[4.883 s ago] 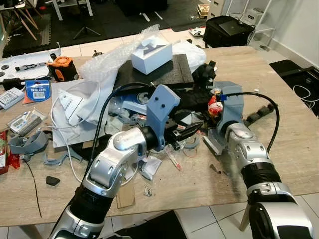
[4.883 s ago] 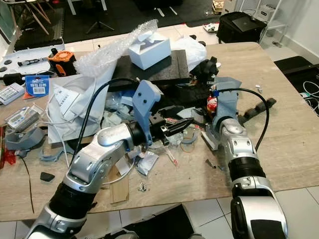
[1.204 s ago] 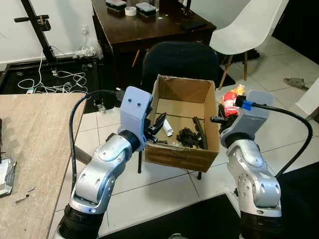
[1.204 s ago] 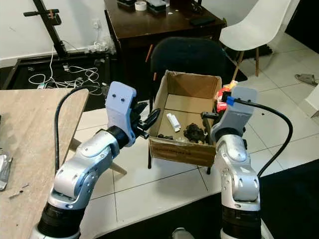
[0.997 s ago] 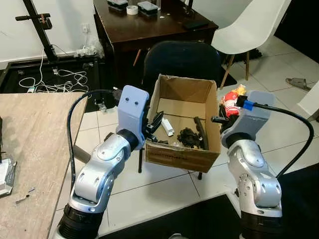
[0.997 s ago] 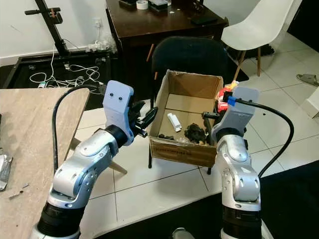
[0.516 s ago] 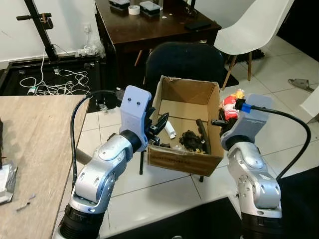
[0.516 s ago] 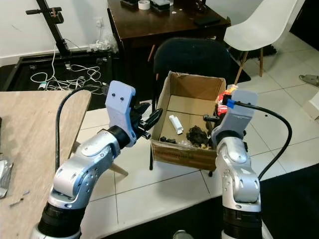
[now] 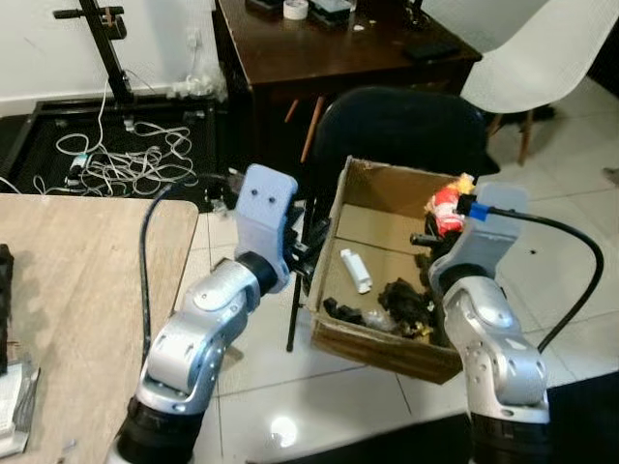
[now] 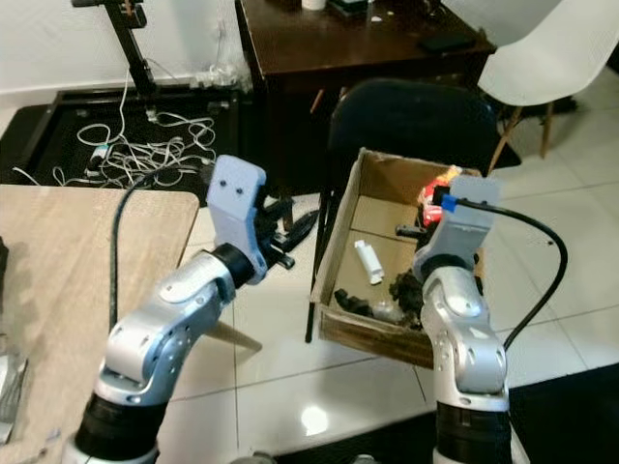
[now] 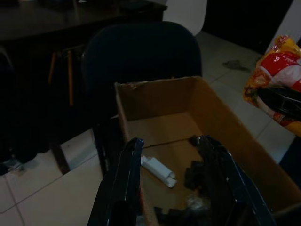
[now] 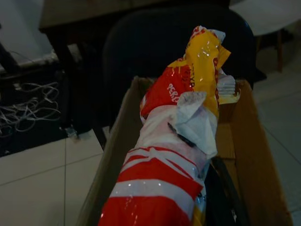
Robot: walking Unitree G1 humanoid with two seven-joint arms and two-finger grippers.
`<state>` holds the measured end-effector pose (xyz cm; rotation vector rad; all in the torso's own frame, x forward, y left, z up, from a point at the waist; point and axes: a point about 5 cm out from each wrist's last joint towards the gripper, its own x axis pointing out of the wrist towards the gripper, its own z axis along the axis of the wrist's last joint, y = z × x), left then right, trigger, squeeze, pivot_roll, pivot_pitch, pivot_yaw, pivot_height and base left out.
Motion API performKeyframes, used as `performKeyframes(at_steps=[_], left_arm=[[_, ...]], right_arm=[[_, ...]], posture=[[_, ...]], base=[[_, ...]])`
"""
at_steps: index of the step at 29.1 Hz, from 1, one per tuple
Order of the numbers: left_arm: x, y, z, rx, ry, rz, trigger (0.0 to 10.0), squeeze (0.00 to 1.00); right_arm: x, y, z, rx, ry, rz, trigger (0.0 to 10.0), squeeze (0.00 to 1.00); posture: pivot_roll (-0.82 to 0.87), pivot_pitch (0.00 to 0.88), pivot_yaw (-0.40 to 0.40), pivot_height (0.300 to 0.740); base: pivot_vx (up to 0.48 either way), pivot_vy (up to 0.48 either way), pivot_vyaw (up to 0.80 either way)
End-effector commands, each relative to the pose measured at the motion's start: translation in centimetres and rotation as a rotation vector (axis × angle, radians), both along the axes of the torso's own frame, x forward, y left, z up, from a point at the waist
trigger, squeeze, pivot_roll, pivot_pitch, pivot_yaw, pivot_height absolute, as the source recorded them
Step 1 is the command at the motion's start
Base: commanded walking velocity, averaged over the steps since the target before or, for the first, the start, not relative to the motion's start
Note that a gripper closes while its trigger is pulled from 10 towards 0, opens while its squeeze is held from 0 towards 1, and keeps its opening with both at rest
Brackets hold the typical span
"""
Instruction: Picking trash to rubbish bin
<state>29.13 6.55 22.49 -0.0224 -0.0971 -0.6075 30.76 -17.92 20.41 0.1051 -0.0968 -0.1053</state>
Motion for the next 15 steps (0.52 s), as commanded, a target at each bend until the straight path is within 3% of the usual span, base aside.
performKeyframes(at_steps=[1,9,15], left_arm=[[-0.2,-0.3,-0.2,0.007,0.004,-0.015,10.0,0.00],[-0.3,-0.2,-0.3,0.015,0.004,-0.022,10.0,0.00],[0.1,-0.2,-1.1,0.097,0.004,0.000,10.0,0.00]], right_arm=[[-0.1,-0.4,-0.7,0.001,0.029,-0.014,10.0,0.00],[0.0,-0.3,-1.2,-0.004,0.043,-0.007,10.0,0.00],[0.4,-1.2,-1.9,-0.024,0.067,-0.016,10.0,0.00]], posture=[[0.05,0.179,0.035,0.740],[0.05,0.182,0.035,0.740],[0.05,0.182,0.035,0.740]], base=[[0.000,0.000,0.00],[0.000,0.000,0.00],[0.000,0.000,0.00]])
